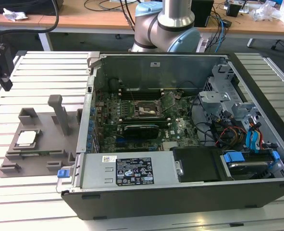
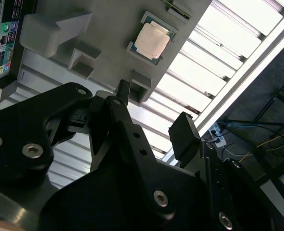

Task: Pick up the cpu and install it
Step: 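Pick up the cpu and move it towards the insertion slot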

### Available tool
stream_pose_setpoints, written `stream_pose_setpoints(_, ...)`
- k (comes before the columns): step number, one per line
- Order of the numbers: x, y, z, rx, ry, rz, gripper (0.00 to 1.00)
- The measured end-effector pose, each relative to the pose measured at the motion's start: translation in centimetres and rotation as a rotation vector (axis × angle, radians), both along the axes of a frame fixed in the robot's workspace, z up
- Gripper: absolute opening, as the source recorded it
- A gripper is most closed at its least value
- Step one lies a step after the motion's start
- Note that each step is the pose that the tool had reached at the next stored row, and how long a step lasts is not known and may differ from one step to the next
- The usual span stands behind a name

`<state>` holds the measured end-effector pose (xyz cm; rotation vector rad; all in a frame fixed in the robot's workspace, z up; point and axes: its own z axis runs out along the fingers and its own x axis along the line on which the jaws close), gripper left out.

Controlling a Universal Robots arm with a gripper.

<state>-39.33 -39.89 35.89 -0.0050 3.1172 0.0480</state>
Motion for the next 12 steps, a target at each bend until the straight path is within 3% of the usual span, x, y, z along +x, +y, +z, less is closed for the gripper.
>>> stream_pose_setpoints(12, 0.00, 0.00, -0.41, 0.0000, 0.0000, 0.000, 0.60)
